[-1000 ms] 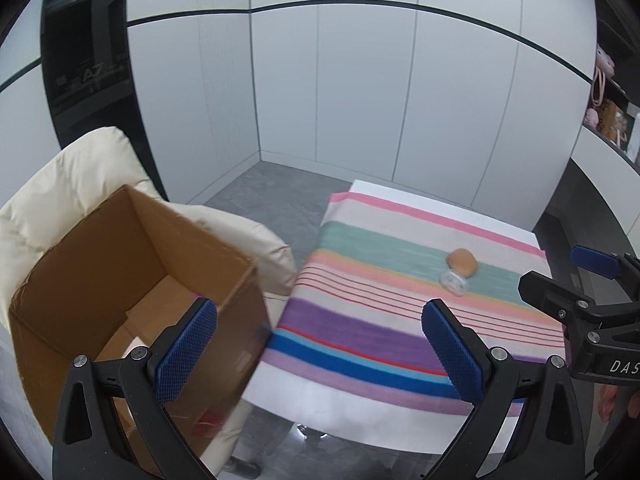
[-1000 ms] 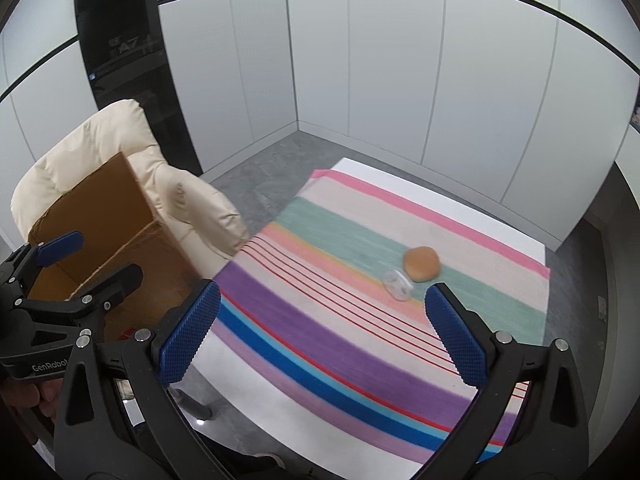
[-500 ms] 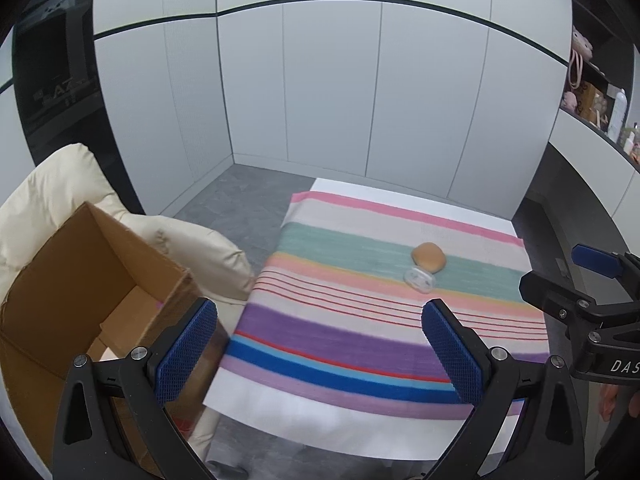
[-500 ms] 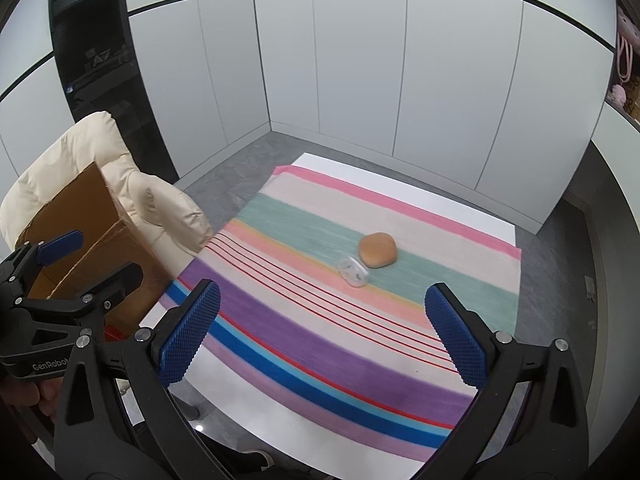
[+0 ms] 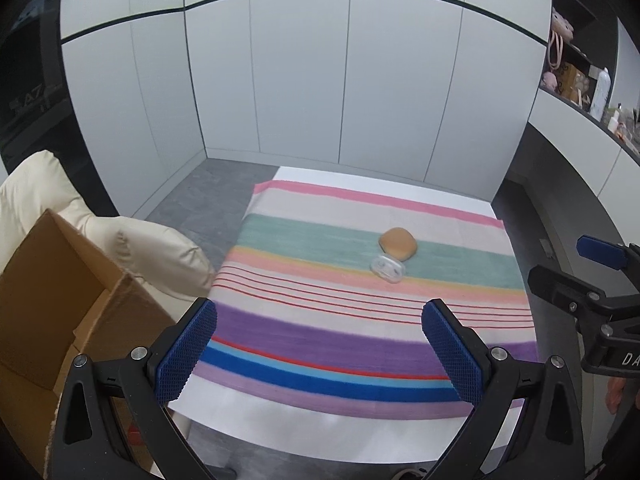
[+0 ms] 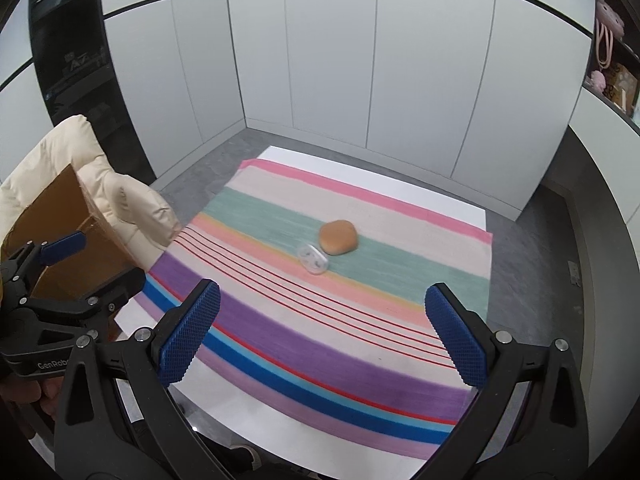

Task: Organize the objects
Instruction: 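Move the left tool to the clear lens case while the right tool approaches the tan sponge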

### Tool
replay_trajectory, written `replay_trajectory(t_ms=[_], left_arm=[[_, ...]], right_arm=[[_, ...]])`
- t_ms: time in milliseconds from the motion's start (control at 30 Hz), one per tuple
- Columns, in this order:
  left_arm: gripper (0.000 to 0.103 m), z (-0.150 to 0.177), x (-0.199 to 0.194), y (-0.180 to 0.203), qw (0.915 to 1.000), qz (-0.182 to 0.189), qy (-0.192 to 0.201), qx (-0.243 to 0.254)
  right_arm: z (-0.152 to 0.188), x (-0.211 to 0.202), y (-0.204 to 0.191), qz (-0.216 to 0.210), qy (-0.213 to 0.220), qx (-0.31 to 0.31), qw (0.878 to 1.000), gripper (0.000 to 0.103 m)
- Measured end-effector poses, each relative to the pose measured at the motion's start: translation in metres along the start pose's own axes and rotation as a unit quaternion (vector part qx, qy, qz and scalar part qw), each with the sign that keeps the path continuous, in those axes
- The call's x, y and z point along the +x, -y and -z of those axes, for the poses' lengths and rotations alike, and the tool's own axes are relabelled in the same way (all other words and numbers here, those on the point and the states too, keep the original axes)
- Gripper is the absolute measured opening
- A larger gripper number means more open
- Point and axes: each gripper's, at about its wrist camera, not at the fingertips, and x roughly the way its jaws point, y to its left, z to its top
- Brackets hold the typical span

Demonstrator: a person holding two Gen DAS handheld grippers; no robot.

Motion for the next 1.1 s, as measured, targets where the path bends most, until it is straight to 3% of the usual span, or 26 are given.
replay_trajectory(t_ms=[533, 833, 1100], left_arm=[[0.102, 0.002, 0.057, 0.042, 0.9988, 0.019, -0.044, 0.012], [0.102, -0.001, 0.109, 0.067, 0.9967, 0.027, -0.058, 0.05], [0.102, 0.001, 0.166, 0.08, 0.9946, 0.031, -0.079, 0.061]], right_arm=[[0.025, 0.022, 0.054, 0.018, -0.029, 0.028, 0.999, 0.103], [0.03, 0.062, 0.068, 0.031, -0.042, 0.018, 0.998, 0.103], [0.033, 0.124, 0.084, 0.035, -0.061, 0.024, 0.997, 0.103]])
